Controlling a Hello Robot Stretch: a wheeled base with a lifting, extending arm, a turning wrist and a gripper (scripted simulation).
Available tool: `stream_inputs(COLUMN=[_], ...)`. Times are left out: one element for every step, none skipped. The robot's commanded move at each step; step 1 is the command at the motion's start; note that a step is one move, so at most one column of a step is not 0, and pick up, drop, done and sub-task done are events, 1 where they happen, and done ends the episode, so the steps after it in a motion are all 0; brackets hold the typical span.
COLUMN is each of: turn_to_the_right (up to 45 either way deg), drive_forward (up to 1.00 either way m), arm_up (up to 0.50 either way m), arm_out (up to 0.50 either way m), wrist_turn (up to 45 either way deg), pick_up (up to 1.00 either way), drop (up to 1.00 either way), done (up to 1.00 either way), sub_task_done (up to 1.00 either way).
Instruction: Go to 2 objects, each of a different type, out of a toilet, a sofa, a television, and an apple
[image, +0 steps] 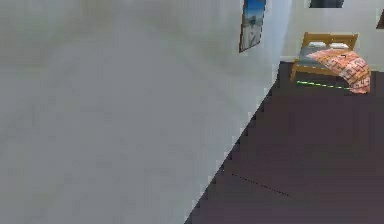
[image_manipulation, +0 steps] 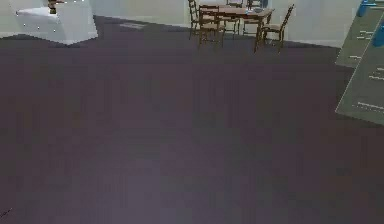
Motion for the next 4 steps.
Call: stream_inputs(turn_to_the_right=[45.0,45.0,45.0,36.0], drive_forward=[0.0,0.0,0.0,0.0], arm_up=[0.0,0.0,0.0,0.0], arm_out=[0.0,0.0,0.0,0.0], wrist_turn=[0.0,0.0,0.0,0.0], pick_up=[0.0,0.0,0.0,0.0], drop=[0.0,0.0,0.0,0.0], done=[0.0,0.0,0.0,0.0], sub_task_done=[0.0,0.0,0.0,0.0])
